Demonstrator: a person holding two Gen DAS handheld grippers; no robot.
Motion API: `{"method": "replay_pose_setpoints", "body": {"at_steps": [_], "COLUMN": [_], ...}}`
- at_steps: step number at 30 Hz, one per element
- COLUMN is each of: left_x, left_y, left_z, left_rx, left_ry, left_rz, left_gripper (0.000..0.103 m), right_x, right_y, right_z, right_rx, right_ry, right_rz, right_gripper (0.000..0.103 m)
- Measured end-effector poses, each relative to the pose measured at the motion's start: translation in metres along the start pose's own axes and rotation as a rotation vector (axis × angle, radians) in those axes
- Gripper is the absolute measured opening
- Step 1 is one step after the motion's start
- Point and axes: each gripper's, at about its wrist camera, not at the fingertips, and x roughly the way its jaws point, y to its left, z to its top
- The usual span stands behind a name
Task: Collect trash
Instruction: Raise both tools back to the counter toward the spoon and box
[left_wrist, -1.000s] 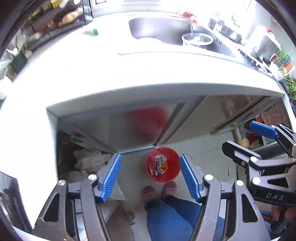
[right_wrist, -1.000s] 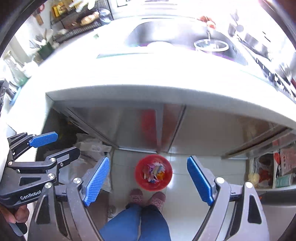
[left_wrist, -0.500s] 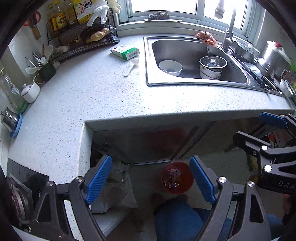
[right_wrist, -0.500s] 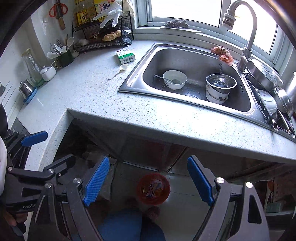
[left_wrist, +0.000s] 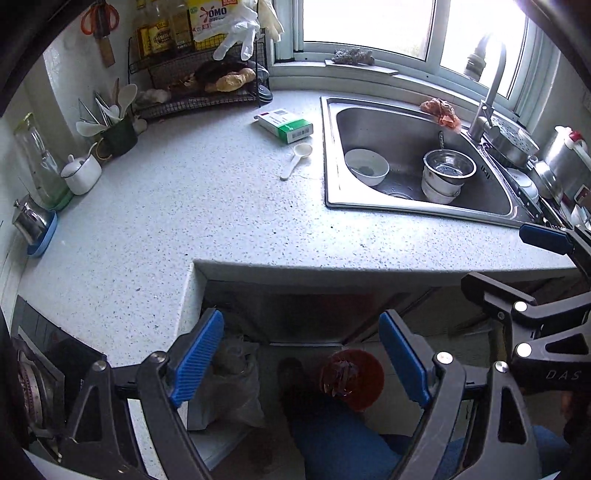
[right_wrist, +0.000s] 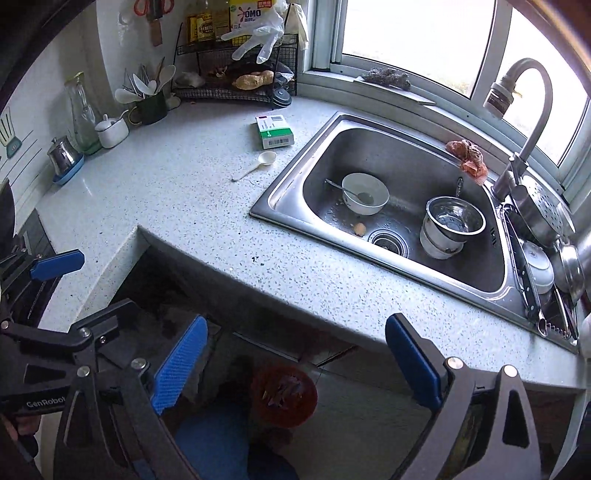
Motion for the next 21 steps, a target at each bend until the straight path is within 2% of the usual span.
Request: {"method": "replay_pose_setpoints", "body": {"at_steps": [9,13,21], "left_x": [0.028,0.049,0.094], "left_y": [0.022,0.031,0.044], "left_z": [0.027,0.052,0.12], "left_rx": [-0.029,-0.027,0.044], "left_ry": [0.028,0.06,0.099], "left_rz": [-0.002,-0.016,-0.06], "left_gripper": [0.085,0.085,0.085], "right_x": [0.026,0.043,0.079], "right_y": [0.003,-0.001,-0.016], "right_z": [0.031,0.051,0.102], "right_rx": [-0.034,-0.011,0.047], "right_ry": [0.007,0.031,0.075], "right_rz": [0.018,0.013,-0.008], "right_gripper": [0.101,0.101,0.101]}}
